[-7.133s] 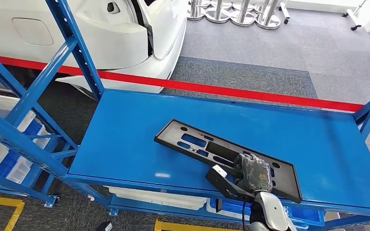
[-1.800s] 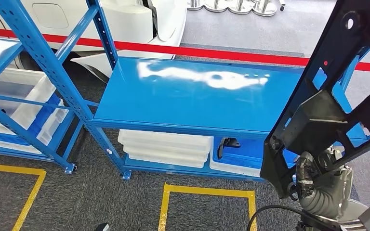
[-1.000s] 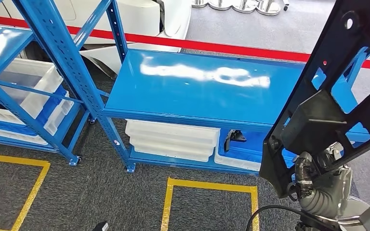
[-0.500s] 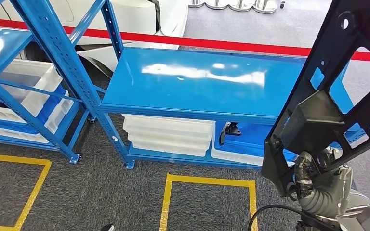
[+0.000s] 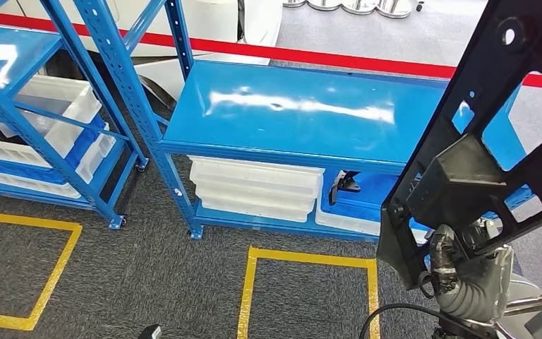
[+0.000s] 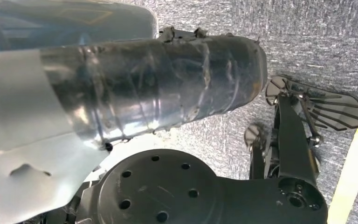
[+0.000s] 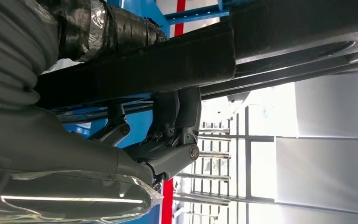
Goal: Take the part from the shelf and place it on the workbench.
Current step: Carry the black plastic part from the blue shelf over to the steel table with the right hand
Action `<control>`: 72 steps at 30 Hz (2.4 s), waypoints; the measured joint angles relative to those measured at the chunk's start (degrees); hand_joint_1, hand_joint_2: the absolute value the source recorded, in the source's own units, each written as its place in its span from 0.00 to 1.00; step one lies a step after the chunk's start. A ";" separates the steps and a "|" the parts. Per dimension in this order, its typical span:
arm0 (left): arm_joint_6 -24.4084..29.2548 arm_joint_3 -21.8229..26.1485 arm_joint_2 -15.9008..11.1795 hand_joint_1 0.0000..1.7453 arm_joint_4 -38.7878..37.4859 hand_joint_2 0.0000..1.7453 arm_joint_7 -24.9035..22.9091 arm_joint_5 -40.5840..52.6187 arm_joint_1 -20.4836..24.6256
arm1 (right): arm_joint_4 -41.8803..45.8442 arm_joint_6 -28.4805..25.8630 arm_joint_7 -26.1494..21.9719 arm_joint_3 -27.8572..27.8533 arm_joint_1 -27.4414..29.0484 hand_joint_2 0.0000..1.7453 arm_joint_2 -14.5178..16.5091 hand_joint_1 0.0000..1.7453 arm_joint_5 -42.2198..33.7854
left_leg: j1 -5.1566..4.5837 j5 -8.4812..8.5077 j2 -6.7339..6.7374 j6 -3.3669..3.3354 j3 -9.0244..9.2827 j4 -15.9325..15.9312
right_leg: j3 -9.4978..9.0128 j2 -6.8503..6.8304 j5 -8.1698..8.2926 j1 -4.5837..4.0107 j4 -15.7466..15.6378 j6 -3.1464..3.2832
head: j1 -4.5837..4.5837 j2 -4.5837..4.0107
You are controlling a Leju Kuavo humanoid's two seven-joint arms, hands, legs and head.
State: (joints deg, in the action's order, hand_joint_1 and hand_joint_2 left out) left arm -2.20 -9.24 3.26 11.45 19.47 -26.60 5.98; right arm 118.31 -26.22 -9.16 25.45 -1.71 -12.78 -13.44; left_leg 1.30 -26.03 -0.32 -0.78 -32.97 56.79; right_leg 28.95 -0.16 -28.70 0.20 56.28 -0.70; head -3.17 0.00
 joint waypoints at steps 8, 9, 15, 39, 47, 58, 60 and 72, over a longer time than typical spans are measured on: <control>-0.16 -0.38 -0.35 0.00 0.00 0.00 0.09 -0.26 -0.06 | -0.07 0.61 -0.88 -0.05 0.13 1.00 0.18 1.00 -2.03 | 0.08 -6.30 0.39 1.71 -4.13 9.32 | -0.28 0.91 2.82 -0.23 -4.18 1.90 | -0.21 0.00; -0.11 -0.40 -0.61 0.00 0.00 0.00 0.09 -0.30 -0.10 | -0.13 0.67 -0.92 -0.05 0.21 1.00 0.21 1.00 -2.17 | 0.05 -8.03 0.35 1.73 -5.35 12.87 | 0.05 1.14 2.96 -0.29 -4.00 1.98 | -0.22 0.00; 0.06 -0.48 -1.37 0.00 0.00 0.00 0.04 -0.57 -0.19 | -0.30 1.01 -1.11 -0.06 0.28 1.00 0.35 1.00 -2.31 | 0.23 -3.54 -2.84 1.38 2.10 2.54 | 2.65 4.04 2.73 -0.43 -0.83 1.31 | -0.19 -0.01; 0.38 -0.70 -0.18 0.00 0.02 0.00 0.04 -1.10 -0.12 | -0.06 1.34 -1.37 -0.23 0.03 1.00 0.51 1.00 -2.42 | 0.00 -8.95 1.73 1.33 -0.58 9.15 | 1.60 -0.10 4.06 -0.12 -3.73 1.34 | -0.31 0.00; 0.38 -0.83 -1.22 0.00 0.00 0.00 0.01 -1.17 -0.54 | -0.31 1.36 -1.15 -0.19 -0.07 1.00 0.52 1.00 -2.69 | 0.34 -3.45 -4.31 0.71 1.85 2.43 | 3.19 6.48 2.93 -0.16 -0.61 0.18 | -0.36 0.00; 0.52 -1.47 0.62 0.00 0.00 0.00 0.20 -1.18 -0.56 | -0.17 1.22 -0.99 -0.28 0.20 1.00 0.25 1.00 -2.78 | -0.57 -4.03 2.21 -0.98 2.61 1.51 | 13.24 -0.04 -1.77 -0.07 16.30 -0.60 | 0.19 0.00; 0.48 -1.51 0.63 0.00 0.00 0.00 0.22 -1.18 -0.41 | -0.10 1.21 -0.96 -0.30 0.19 1.00 0.23 1.00 -2.80 | -0.88 -4.14 3.33 -1.01 3.01 1.15 | 9.53 -1.04 2.14 -1.41 8.35 1.07 | 0.17 0.00; 0.43 -1.62 0.48 0.00 0.02 0.00 -0.07 -1.27 -0.42 | 0.17 1.09 -0.65 -0.27 0.15 1.00 0.31 1.00 -2.87 | -0.71 -9.96 0.22 0.67 -2.59 13.68 | 0.22 1.67 6.24 -1.81 -6.91 2.92 | -0.20 0.00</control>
State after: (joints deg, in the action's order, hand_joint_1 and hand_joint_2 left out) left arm -1.77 -10.86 3.74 11.47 19.40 -27.87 5.56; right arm 118.48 -25.12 -9.81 25.17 -1.56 -12.47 -16.32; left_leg 0.59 -35.99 -0.09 -0.12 -35.55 70.47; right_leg 29.17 1.51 -22.47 -1.60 49.37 2.21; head -3.37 0.00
